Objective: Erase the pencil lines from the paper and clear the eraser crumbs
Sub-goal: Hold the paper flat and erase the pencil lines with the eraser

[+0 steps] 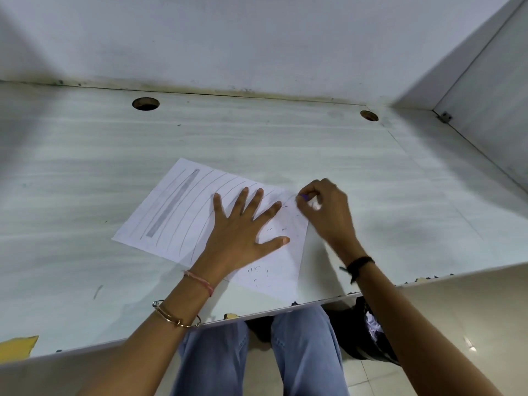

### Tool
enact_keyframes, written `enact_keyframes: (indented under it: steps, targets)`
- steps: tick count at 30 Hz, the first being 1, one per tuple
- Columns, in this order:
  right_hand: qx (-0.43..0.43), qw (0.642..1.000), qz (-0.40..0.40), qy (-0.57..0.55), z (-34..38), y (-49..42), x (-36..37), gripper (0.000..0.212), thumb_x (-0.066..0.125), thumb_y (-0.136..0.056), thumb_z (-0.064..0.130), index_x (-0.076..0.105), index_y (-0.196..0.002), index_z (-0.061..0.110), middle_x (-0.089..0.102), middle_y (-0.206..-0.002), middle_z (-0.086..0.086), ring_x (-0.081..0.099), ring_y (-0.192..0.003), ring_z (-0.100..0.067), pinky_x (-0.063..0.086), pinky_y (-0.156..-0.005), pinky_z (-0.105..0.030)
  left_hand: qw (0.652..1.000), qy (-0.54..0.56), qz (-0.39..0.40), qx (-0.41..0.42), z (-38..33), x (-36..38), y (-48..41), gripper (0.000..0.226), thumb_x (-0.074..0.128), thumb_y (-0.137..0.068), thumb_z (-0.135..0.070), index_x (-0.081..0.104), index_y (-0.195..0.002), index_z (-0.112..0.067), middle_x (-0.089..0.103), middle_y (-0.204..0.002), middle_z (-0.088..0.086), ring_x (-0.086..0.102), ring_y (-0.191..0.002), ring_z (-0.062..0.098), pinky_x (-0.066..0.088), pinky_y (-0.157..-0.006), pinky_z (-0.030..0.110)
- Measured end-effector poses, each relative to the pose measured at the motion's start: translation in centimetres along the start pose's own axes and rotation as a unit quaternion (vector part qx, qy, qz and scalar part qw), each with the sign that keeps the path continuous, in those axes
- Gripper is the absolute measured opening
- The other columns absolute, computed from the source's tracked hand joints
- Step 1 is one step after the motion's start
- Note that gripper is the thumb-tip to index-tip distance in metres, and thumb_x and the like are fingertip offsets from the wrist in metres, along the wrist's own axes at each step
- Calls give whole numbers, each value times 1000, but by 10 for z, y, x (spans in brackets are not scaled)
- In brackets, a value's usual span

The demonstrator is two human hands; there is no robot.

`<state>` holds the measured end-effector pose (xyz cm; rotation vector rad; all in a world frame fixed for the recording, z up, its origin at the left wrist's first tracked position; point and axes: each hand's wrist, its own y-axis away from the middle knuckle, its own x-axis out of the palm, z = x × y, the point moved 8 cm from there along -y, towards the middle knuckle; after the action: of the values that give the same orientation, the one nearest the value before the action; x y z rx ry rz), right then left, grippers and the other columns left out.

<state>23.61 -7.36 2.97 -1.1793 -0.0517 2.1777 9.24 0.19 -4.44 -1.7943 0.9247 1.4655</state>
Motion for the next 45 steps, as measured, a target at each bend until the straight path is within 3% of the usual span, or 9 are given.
enact_keyframes:
  steps: [4,11,18,21,26,28,31,38,45]
  targets:
    - [-76,995,52,26,19,30,23,4,66,-80,18,63,-79,18,56,-78,9,50,-74,-3,39,-68,-23,1000,-2,-9,-1,0,1,0,85,-9,-70,-86,-14,-146,-51,-16,-162,-4,-17,-149,23,-10,-110,70]
    - [42,998,19,41,-34,-20,7,4,65,-83,21,63,-85,19,61,-89,3,55,-80,-9,49,-80,-41,1000,0,10,1,-1,0,0,89,-10,-70,-84,-9,-150,-47,-18,-162,-4,-19,-148,22,-10,-110,70]
    - [14,999,-36,-5,-9,6,-7,5,62,-86,14,61,-89,18,57,-89,5,52,-79,-3,38,-66,-19,999,36,-7,-3,4,6,-8,74,-17,-83,-60,3,-153,-45,-4,-163,-8,-9,-150,19,-11,-111,64]
    - [-67,997,28,-35,29,38,12,14,64,-85,9,66,-98,14,59,-88,0,53,-74,-8,43,-68,-19,998,56,-42,-2,8,3,-9,66,-5,-93,-50,21,-152,-38,14,-162,-8,4,-151,16,-2,-113,67]
    - [-76,990,108,-57,40,56,36,18,67,-80,4,70,-95,14,60,-89,-2,52,-69,-8,40,-68,-9,931,360,-60,-22,11,-31,-11,37,32,-107,-26,60,-130,-21,49,-145,-8,33,-140,6,-8,-119,45]
    - [-53,992,104,-58,34,51,31,14,68,-81,5,70,-92,14,60,-87,-1,53,-69,-3,39,-67,-5,929,363,-69,-24,16,-39,-5,31,40,-105,-22,65,-123,-17,56,-138,-5,40,-136,9,-6,-120,39]
    - [-25,994,90,-56,24,46,25,12,69,-81,6,70,-89,14,62,-87,0,53,-70,1,39,-67,-4,967,241,-76,-19,21,-44,13,32,41,-104,-22,63,-127,-21,49,-145,-5,32,-142,9,-7,-118,36]
    - [-10,995,98,-35,15,42,19,17,67,-81,4,71,-92,16,65,-91,-1,58,-72,-10,43,-69,-9,990,138,6,7,9,-21,27,44,34,-102,-47,36,-146,-42,8,-163,-10,-9,-149,8,-12,-115,58]
    - [62,986,93,-121,0,40,2,12,70,-82,6,68,-87,17,69,-83,4,60,-70,2,43,-66,-4,986,162,-4,32,-7,-19,11,41,36,-102,-44,47,-140,-30,14,-163,-5,-2,-150,8,-11,-117,50]
